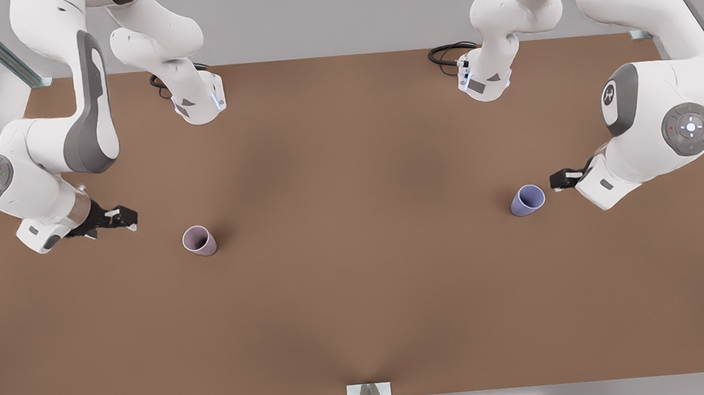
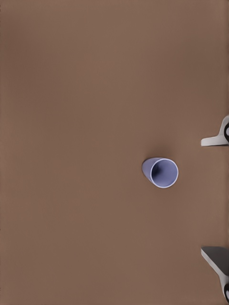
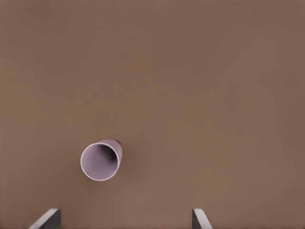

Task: Stack the cups, with the pink cup at the bottom and the purple cup at the top

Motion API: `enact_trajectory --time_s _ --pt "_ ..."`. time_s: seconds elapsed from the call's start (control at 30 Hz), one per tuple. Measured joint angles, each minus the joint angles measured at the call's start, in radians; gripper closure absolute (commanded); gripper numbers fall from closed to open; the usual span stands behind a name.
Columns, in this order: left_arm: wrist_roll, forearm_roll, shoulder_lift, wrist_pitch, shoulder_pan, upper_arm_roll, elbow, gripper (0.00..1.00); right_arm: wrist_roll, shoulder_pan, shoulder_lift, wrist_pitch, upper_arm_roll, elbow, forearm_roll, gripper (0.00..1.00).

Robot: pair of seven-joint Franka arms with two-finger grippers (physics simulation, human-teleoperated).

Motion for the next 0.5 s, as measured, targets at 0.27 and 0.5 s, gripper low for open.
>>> enact_trajectory --time_s 0.27,0.5 --pt "0.0 0.003 -0.117 0.17 -0.003 0.013 -0.256 0.0 -0.084 0.023 -0.01 0.228 -0.005 -0.283 0.066 0.0" --pt "0.0 0.004 -0.095 0.17 -0.002 0.013 -0.258 0.0 -0.105 0.067 0.087 0.369 -0.005 -0.326 0.066 0.0"
